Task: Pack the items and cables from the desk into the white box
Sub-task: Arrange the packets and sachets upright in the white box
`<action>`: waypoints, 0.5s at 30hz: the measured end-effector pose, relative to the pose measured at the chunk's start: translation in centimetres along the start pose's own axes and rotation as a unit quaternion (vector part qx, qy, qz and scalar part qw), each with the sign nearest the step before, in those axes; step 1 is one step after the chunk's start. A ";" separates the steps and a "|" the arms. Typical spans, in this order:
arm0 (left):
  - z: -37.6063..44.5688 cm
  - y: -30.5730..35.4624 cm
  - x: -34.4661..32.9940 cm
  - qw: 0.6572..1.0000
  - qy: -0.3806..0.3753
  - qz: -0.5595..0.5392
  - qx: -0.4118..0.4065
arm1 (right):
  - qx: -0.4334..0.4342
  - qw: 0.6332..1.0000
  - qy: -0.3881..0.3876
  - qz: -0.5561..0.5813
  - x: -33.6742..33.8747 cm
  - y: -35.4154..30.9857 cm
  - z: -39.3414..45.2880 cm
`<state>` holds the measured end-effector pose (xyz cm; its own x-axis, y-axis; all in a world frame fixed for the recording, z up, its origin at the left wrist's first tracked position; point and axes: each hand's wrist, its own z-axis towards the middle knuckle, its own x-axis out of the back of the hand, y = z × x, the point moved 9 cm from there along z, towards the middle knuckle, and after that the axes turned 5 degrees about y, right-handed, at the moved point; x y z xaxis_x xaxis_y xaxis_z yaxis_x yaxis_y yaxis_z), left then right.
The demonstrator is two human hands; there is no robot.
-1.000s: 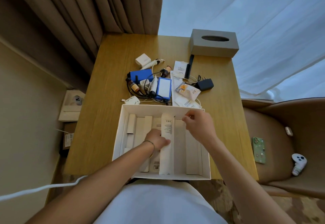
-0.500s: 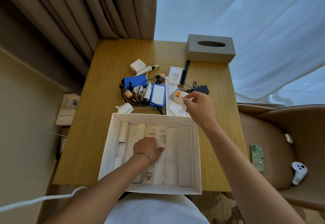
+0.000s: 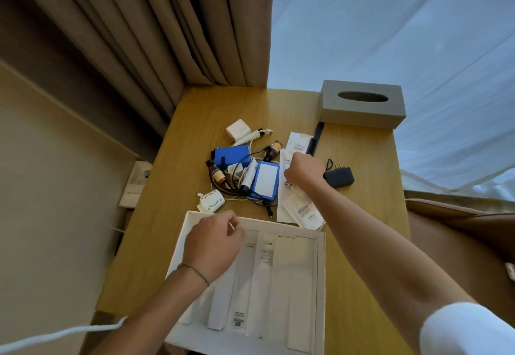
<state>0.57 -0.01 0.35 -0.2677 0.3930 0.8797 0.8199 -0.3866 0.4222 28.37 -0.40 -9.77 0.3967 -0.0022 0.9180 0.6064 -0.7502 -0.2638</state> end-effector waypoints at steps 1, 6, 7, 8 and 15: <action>0.5 0.1 0.4 1.000 0.009 -0.010 0.005 | -0.001 1.000 -0.001 -0.021 -0.4 -0.2 0.2; 2.7 0.4 1.6 0.998 0.039 -0.050 0.011 | 0.015 0.997 0.010 -0.071 -1.6 -1.3 0.9; 3.1 0.6 1.7 0.998 0.043 -0.051 0.009 | 0.015 0.997 0.007 -0.075 -1.9 -1.2 1.1; 3.5 0.7 1.7 0.998 0.044 -0.049 0.008 | 0.010 0.997 0.005 -0.073 -2.1 -1.2 1.3; 7.2 2.7 0.3 0.998 0.016 -0.064 0.016 | -0.087 0.986 0.024 0.137 -2.0 0.9 0.8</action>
<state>6.30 5.09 0.18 -0.3864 0.4102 0.8261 0.7935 -0.3086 0.5244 28.71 -0.55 -12.10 0.4934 -0.2490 0.8334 0.3518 -0.8192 -0.4530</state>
